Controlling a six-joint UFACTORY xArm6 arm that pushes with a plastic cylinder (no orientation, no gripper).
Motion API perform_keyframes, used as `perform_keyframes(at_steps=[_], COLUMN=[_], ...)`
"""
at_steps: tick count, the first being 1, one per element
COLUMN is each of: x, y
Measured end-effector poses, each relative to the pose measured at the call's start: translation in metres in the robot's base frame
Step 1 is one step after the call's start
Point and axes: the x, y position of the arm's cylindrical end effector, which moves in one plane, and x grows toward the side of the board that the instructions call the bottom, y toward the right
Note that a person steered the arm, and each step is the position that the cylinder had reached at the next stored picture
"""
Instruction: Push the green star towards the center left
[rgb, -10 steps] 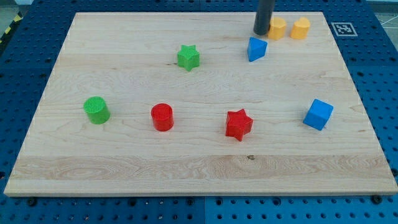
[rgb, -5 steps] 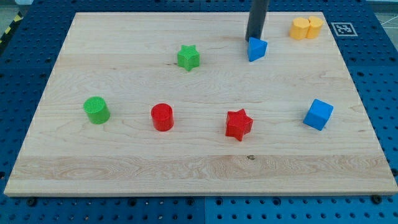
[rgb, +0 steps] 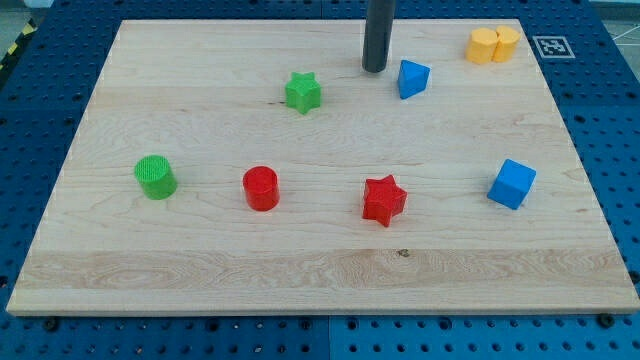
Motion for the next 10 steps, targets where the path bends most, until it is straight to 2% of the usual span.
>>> perform_keyframes(at_steps=[2,3,4,6,10], x=[0.003,0.018,0.052,0.054,0.060], y=[-0.001,-0.016,-0.027,-0.031,-0.094])
